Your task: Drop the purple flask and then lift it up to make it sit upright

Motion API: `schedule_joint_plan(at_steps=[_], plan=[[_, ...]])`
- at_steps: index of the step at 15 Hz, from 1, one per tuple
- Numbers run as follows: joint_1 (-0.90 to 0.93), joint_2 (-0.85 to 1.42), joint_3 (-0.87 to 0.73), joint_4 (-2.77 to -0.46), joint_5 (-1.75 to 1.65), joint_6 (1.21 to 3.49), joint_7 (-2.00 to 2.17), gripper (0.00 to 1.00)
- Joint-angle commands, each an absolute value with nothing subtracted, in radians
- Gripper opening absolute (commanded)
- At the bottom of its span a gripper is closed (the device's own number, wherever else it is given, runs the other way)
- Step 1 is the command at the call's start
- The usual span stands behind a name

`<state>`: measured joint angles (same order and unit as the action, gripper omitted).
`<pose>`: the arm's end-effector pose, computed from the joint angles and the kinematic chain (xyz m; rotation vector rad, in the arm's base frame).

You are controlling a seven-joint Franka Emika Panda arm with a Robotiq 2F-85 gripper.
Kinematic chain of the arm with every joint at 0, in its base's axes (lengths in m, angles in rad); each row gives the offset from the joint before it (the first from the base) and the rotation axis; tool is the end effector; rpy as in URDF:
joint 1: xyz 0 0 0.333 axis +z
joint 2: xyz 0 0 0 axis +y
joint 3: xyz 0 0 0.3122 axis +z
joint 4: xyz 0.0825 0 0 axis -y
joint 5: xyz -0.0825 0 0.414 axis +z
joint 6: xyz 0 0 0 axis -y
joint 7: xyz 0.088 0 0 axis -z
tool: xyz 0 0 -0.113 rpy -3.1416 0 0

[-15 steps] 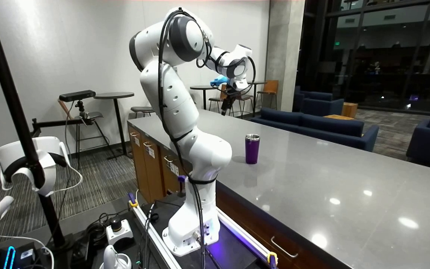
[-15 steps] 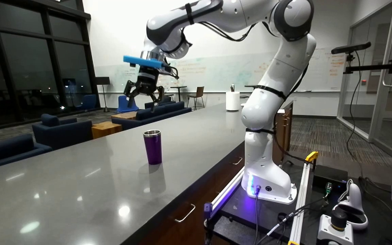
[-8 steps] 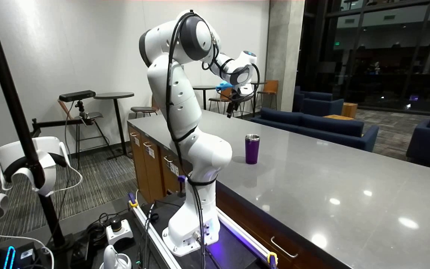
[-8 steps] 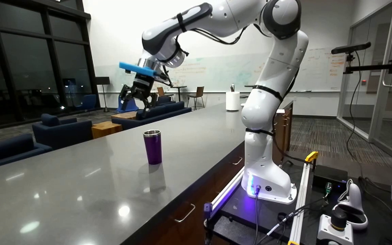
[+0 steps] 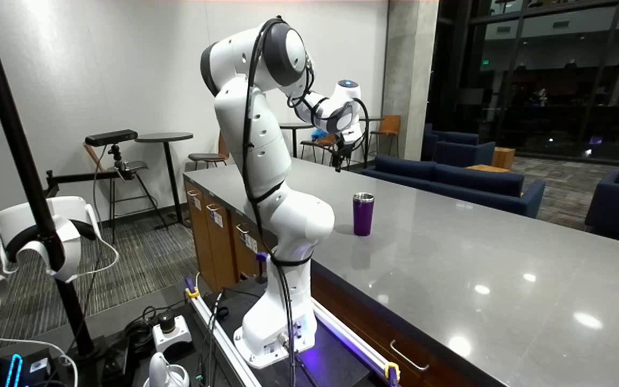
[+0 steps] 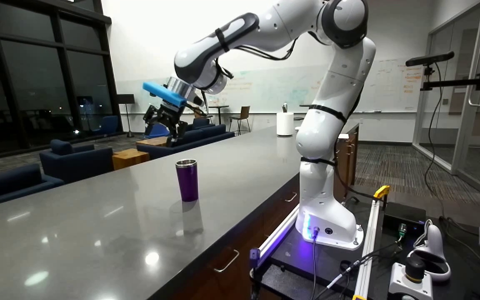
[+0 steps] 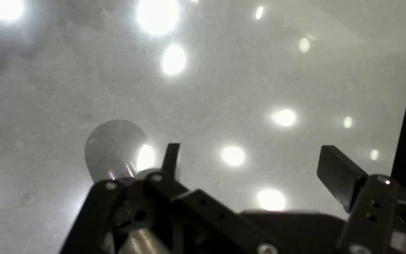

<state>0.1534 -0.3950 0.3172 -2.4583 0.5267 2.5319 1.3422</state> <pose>0.4379 0.2229 0.4587 -2.1320 1.5074 -0.0952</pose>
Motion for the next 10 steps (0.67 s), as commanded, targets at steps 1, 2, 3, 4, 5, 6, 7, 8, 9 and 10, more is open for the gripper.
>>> schedule_joint_plan(at_steps=[1,2,3,4,5,6,7,8,9,10], plan=[[0.108,-0.429,0.362,-2.473,0.349,2.491,1.517,1.0],[0.074,-0.445,0.393,-2.473,0.237,2.449,1.596,1.0],[0.065,-0.451,0.401,-2.462,0.17,2.39,1.648,1.0],[0.052,-0.455,0.416,-2.453,0.099,2.347,1.71,1.0],[0.049,-0.451,0.425,-2.433,0.041,2.28,1.751,1.0],[0.05,-0.446,0.432,-2.414,-0.011,2.211,1.785,1.0],[0.053,-0.441,0.436,-2.392,-0.054,2.138,1.812,1.0],[0.062,-0.433,0.437,-2.372,-0.084,2.069,1.833,1.0],[0.075,-0.423,0.432,-2.352,-0.098,2.015,1.84,1.0],[0.091,-0.419,0.423,-2.339,-0.096,1.979,1.833,1.0]])
